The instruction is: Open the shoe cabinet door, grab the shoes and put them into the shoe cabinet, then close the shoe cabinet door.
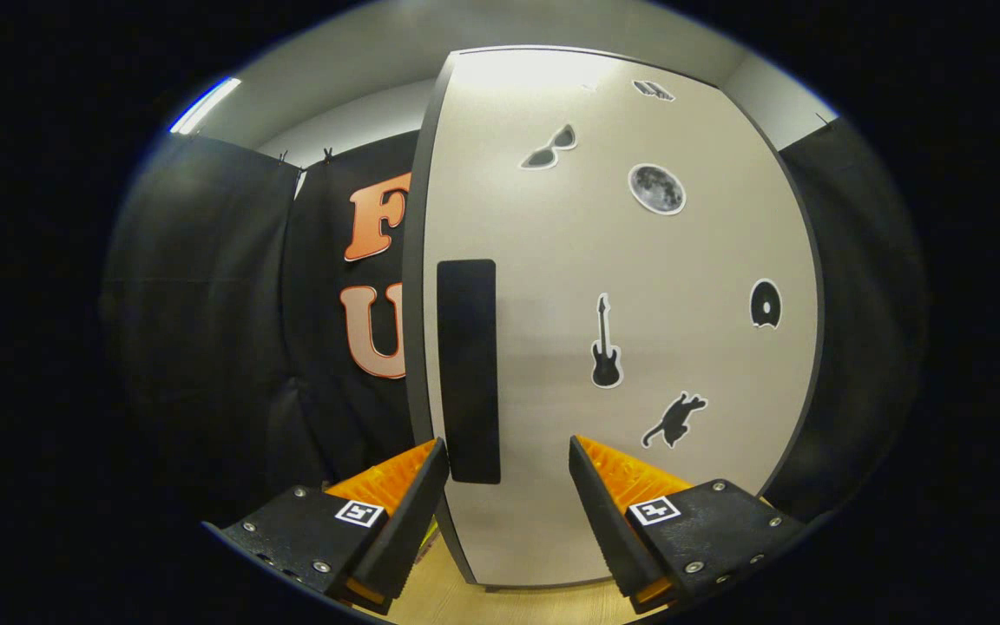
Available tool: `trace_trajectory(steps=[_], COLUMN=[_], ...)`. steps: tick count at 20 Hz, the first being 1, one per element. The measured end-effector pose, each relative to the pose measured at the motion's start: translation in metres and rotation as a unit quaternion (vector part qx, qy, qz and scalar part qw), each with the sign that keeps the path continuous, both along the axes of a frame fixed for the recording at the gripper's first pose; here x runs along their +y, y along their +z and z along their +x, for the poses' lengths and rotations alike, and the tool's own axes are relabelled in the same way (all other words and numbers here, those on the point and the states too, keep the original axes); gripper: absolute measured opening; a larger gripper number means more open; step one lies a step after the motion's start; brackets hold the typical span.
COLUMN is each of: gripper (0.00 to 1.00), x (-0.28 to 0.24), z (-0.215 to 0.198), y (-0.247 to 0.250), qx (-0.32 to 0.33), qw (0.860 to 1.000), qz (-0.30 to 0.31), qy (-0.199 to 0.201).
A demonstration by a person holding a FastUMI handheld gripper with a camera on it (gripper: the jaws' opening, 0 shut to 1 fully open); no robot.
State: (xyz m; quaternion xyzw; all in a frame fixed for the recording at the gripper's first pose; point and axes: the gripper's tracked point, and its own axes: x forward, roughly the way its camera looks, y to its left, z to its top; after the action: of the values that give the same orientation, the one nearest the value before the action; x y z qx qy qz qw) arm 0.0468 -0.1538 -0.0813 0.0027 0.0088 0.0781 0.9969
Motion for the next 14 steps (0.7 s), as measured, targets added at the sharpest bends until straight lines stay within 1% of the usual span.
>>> trace_trajectory(steps=[3, 5, 11, 14], gripper=[0.88, 0.88, 0.88, 0.88], x=[-0.017, -0.034, -0.088, -0.103], z=[-0.035, -0.061, -0.141, -0.174], y=[0.003, 0.006, 0.018, 0.023], qx=[0.009, 0.01, -0.006, -0.009], qw=[1.0, 1.0, 0.998, 0.997], qz=[0.004, 0.007, 0.001, 0.002], qy=[-0.009, -0.021, -0.065, -0.072])
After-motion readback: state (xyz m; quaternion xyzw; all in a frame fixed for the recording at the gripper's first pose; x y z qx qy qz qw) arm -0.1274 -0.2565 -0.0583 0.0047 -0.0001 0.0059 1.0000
